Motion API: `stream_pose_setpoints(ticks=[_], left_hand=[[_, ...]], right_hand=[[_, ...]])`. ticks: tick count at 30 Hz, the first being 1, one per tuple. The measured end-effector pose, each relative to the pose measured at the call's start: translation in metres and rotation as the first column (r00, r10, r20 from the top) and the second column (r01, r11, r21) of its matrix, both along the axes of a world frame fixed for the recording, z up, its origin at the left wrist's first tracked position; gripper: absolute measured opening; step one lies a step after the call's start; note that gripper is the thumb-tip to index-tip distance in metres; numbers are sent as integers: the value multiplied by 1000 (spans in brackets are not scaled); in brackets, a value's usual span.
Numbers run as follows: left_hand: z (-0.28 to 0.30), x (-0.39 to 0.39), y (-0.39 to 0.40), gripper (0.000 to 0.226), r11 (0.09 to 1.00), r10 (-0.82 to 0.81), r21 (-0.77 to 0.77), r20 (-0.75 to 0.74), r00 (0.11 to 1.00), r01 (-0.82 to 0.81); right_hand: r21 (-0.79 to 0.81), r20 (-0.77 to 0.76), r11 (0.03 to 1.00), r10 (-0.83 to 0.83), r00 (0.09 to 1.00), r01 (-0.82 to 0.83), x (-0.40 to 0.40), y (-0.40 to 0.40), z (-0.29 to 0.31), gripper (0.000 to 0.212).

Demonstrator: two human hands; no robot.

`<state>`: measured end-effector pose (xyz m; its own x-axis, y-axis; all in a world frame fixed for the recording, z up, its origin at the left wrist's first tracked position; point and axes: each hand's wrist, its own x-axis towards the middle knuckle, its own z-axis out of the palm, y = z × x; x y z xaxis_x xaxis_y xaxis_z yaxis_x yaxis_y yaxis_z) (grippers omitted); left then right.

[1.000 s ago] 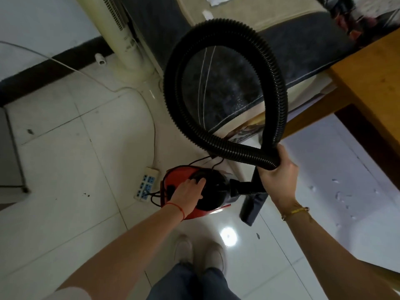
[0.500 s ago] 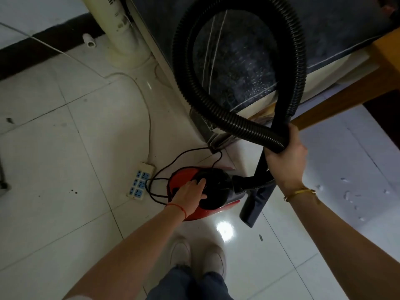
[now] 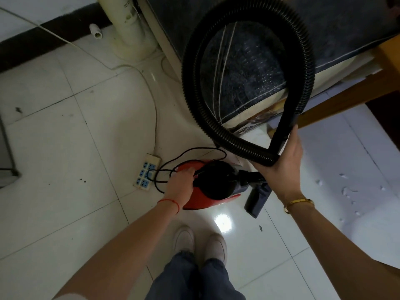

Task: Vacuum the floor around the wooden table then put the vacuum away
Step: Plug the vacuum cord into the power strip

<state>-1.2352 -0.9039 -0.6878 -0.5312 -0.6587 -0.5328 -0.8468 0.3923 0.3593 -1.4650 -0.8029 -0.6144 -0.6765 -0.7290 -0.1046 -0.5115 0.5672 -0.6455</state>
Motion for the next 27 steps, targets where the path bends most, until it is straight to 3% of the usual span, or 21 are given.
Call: stream_pose_setpoints(ticks=[6,14,18,22,27], left_hand=[[21,44,-4,36,996,81,45,-71,994,-78],[26,103,23,36,971,237,36,-62,970,-235],[26,127,33,33,958,286,9,-77,955,-286],[19,147,34,32,954,301,11,-93,949,-301],[-3,160,29,31,951,306,11,-141,941,-308]], right_hand=[[82,-123,990,125,985,-115,26,13,21,112],[-51,-267,975,197,943,-218,77,12,44,37],[18,-257,930,360,897,-368,102,11,38,14],[111,-164,858,514,842,-502,125,10,16,10],[208,-97,822,558,824,-531,146,9,-24,14]])
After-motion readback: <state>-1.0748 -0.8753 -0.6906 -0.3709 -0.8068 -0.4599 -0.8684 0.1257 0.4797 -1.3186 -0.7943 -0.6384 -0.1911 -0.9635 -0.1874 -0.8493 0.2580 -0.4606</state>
